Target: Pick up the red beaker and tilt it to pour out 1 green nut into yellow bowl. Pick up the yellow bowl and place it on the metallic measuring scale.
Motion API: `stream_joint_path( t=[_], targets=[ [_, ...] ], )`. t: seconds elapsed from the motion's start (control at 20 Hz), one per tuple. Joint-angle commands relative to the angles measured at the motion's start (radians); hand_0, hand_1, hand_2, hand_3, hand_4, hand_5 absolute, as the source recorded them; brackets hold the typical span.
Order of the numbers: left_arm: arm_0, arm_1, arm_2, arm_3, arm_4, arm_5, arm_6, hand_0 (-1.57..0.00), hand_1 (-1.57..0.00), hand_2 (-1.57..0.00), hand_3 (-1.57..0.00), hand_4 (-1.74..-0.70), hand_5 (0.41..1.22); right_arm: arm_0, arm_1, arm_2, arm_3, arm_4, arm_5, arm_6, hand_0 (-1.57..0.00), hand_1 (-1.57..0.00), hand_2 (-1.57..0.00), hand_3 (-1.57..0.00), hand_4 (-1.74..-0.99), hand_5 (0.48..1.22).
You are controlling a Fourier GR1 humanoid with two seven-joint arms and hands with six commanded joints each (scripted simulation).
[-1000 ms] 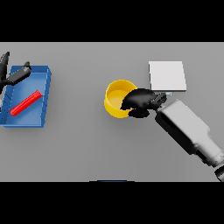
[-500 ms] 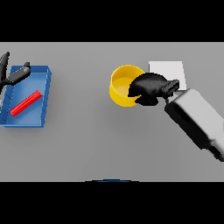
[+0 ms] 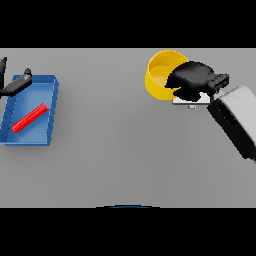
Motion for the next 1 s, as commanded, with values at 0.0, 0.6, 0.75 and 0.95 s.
stream_joint_path(
  t=[0.0, 0.6, 0.75, 0.95],
  targets=[
    [0.005, 0.005, -0.003, -0.019, 0.001, 0.001, 0.004, 0.00, 0.00, 0.00, 0.00, -0.80, 0.735, -0.007, -0.006, -0.006, 0.039, 0.006, -0.022, -0.011, -1.57, -1.57, -1.57, -1.24, -1.720, 1.221],
    [0.012, 0.018, 0.000, -0.032, 0.004, 0.005, 0.051, 0.00, 0.00, 0.00, 0.00, -0.82, 0.759, -0.073, 0.007, -0.036, 0.462, 0.025, -0.203, -0.073, -1.57, -1.57, -1.57, -1.25, -1.722, 1.221],
    [0.016, 0.011, -0.006, -0.024, -0.002, 0.013, 0.059, 0.00, 0.00, 0.00, 0.00, -0.81, 0.753, -0.096, 0.028, -0.030, 0.557, 0.030, -0.248, -0.111, -1.57, -1.57, -1.57, -1.39, -1.724, 1.221],
    [0.004, 0.007, -0.008, -0.026, -0.001, 0.003, 0.059, 0.00, 0.00, 0.00, 0.00, -0.80, 0.733, -0.111, 0.072, -0.013, 0.654, 0.040, -0.301, -0.118, -1.57, -1.52, -1.56, -1.48, -1.727, 1.221]
  ],
)
